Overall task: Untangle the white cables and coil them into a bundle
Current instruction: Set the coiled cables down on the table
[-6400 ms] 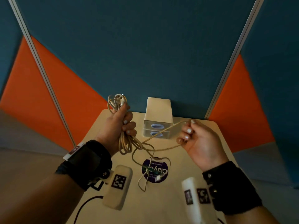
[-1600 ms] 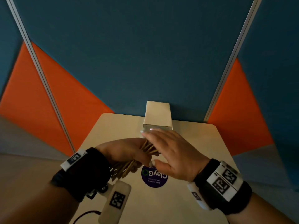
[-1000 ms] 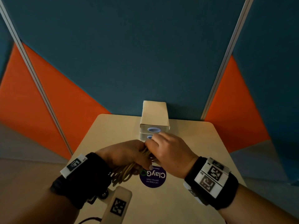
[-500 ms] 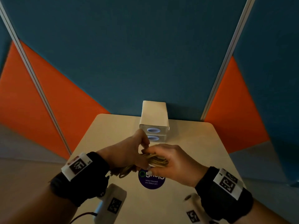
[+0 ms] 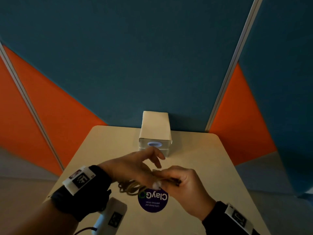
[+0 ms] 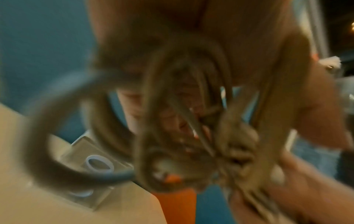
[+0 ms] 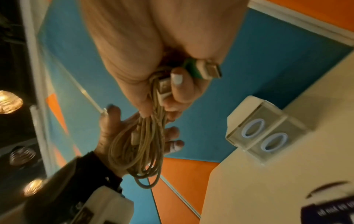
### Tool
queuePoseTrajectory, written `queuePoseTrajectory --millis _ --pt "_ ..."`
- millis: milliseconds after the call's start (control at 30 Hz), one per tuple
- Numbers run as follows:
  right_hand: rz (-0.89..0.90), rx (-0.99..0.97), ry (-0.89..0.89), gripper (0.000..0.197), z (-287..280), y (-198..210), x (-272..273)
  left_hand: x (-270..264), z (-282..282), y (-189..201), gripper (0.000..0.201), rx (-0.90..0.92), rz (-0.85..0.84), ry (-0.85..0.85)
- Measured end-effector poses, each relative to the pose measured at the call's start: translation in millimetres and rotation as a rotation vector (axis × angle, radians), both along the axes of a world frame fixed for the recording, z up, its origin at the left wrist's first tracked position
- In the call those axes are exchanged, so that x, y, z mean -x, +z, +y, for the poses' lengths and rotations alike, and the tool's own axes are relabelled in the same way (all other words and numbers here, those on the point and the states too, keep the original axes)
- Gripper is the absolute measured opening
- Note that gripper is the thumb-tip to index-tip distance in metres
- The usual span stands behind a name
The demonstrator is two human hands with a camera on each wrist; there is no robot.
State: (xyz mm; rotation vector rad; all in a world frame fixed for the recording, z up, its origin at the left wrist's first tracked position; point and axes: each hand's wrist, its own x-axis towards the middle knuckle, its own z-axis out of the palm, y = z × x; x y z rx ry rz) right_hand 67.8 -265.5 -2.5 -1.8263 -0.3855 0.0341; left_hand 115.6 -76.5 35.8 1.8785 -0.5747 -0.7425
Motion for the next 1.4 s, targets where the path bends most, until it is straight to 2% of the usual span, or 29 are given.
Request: queuePoseTrajectory --millis 33,100,200,333,433,533,633,767,833,1000,1167,1267,1400 --pt "0.049 -0.039 -0.042 0.033 -4 -2 -1 -6 2 -1 0.063 0.094 0.034 0.074" --pt "0.158 -0.128 -0.172 0.032 -16 -8 -6 -22 4 -11 0.057 0.307 0.120 0.341" --pt "0.286 -0.283 -0.405 0.028 -37 -18 -17 -55 5 -45 0.030 0.510 0.348 0.741" --pt "0.386 -0.413 -0.622 0.021 -55 -32 -34 -89 -5 -108 0.026 0.897 0.748 0.907" --pt "0.479 -0.470 -0.718 0.013 -64 -46 -43 -110 -23 -144 0.030 1.067 0.926 0.995" --pt "0.603 -0.505 -0.704 0.012 -73 -58 -51 -131 -47 -167 0.042 1.067 0.993 1.098" --pt "0.677 -0.553 -0.715 0.014 -82 -69 -54 -149 -64 -183 0.046 1.052 1.011 1.149" --pt "0.782 -0.618 -0.714 0.023 -99 -80 -54 -165 -76 -200 0.039 1.153 1.092 1.177" --pt "0.835 -0.658 -0.700 0.027 -104 -82 -55 -167 -78 -205 0.043 1.230 1.141 1.210" --pt "0.795 -0.743 -0.727 0.024 -102 -85 -59 -168 -78 -208 0.042 1.211 1.142 1.261" --pt "0.720 -0.795 -0.774 0.019 -93 -90 -60 -163 -76 -200 0.038 1.314 1.160 1.157" --pt "0.714 -0.786 -0.787 0.022 -88 -91 -60 -150 -76 -199 0.043 1.303 1.153 1.170" --pt "0.664 -0.833 -0.786 0.015 -79 -90 -62 -115 -76 -202 0.046 1.219 1.145 1.237"
